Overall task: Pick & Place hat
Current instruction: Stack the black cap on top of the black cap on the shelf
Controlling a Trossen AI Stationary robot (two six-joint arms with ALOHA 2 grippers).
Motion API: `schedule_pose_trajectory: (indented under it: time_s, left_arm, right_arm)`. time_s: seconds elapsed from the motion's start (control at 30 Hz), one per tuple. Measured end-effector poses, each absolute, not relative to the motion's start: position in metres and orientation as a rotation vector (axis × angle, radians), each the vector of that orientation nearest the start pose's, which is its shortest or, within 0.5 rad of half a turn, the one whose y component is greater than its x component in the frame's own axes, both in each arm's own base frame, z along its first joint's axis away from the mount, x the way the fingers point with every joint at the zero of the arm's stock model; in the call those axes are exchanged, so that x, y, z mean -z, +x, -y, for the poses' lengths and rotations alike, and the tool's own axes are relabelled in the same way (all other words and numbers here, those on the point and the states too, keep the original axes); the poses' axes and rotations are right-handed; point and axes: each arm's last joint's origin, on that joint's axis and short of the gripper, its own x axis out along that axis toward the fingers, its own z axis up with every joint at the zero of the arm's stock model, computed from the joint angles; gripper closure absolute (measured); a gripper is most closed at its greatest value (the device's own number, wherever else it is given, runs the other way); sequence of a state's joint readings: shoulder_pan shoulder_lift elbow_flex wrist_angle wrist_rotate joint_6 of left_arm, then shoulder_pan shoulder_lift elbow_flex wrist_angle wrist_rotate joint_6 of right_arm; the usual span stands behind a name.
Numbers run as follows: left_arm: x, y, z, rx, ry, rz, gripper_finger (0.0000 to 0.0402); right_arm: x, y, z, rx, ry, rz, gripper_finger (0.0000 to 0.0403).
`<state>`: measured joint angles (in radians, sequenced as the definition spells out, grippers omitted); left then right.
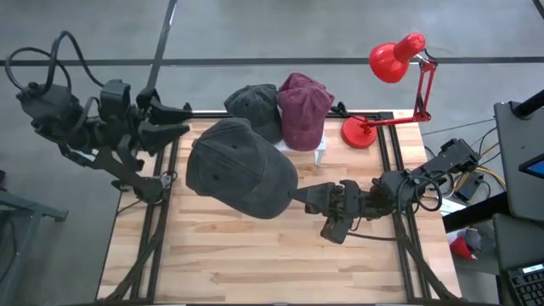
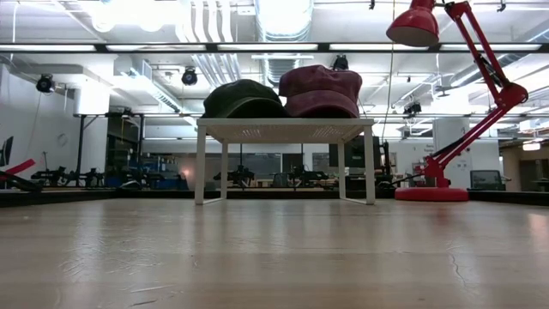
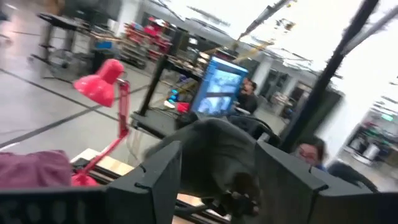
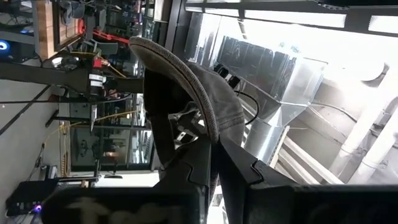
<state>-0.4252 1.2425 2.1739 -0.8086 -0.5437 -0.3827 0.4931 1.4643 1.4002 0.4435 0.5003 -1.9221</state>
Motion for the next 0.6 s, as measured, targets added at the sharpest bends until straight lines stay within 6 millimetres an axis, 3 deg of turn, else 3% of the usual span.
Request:
schedule_pose_trajectory:
  time_s: [0.13, 0.6]
  left_arm:
    - [-0.598, 0.117, 0.036, -0.125, -0.456, 0.142, 0.0199]
    - [-0.594, 0.134, 0.045, -0.048, -0.525, 0.106, 0.0199]
  right_arm:
    - [-0.445, 0.294, -0.142, 0.315, -1.722, 0.211, 0.0390]
    - [-0.444, 0.295, -0.143, 0.306, -1.728, 0.205, 0.0390]
